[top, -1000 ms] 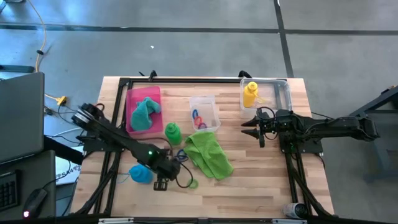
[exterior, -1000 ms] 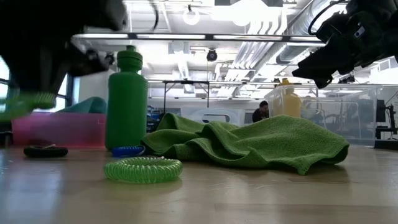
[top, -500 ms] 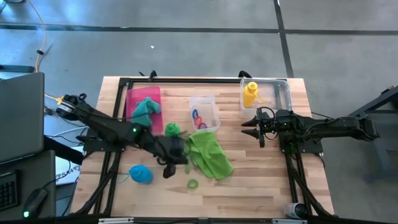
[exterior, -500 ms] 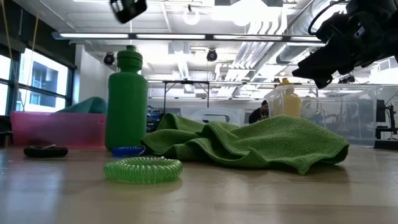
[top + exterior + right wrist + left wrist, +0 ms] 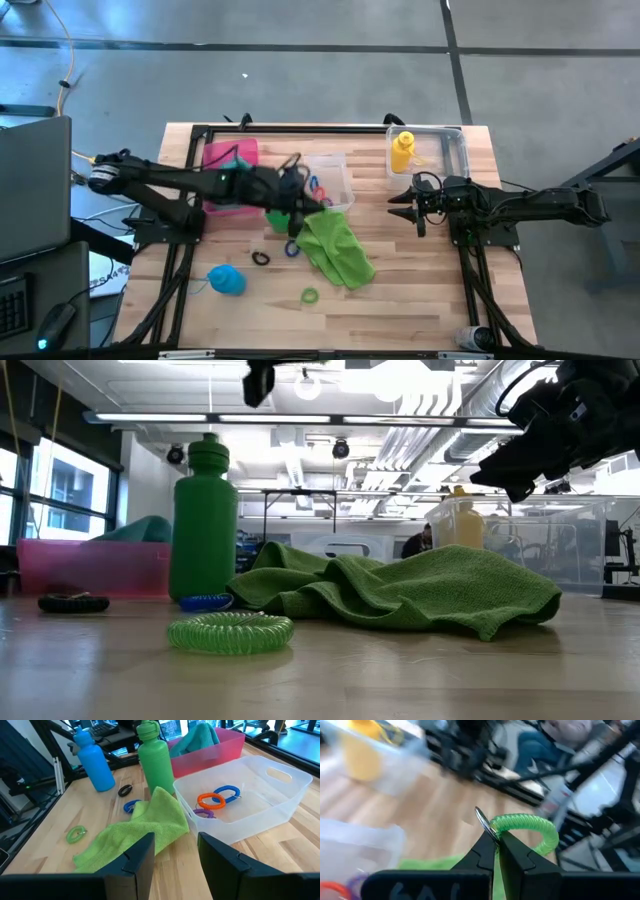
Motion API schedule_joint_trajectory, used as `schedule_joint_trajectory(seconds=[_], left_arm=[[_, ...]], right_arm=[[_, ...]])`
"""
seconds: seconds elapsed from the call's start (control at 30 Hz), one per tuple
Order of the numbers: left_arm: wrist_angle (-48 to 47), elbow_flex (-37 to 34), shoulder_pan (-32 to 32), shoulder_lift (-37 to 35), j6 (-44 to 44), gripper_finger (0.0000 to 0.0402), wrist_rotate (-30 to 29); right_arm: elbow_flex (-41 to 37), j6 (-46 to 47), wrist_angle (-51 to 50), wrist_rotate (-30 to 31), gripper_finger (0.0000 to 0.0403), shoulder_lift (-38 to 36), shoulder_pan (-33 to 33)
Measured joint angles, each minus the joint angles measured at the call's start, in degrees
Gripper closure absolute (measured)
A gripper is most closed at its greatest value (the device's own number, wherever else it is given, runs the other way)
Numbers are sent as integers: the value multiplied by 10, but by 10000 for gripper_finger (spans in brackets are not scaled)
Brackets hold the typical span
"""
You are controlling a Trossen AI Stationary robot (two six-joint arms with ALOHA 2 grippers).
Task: Pick & Place Sports Items
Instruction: Put the left green spring keychain into the left transparent bin
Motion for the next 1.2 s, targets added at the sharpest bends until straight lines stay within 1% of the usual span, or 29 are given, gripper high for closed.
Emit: schedule_joint_trajectory(seconds=[0.27, 0.5, 0.53, 0.63, 0.7, 0.9, 1.07, 1.2], left_arm=[[26, 0, 125, 9, 126, 396, 34], [50, 0, 231, 43, 221, 396, 59], [61, 0, 244, 50, 236, 396, 70], [109, 0, 279, 81, 277, 396, 130], [123, 0, 300, 100, 286, 396, 164], [118, 0, 335, 146, 289, 396, 205], [119, 0, 332, 173, 308, 395, 219], [117, 0, 325, 197, 331, 386, 219]], right_arm=[[0, 0, 0, 0, 261, 0, 0], [0, 0, 0, 0, 261, 0, 0], [0, 0, 0, 0, 261, 0, 0], [0, 0, 0, 0, 261, 0, 0], [0, 0, 0, 0, 261, 0, 0], [0, 0, 0, 0, 261, 0, 0], [0, 0, 0, 0, 261, 0, 0], [0, 0, 0, 0, 261, 0, 0]])
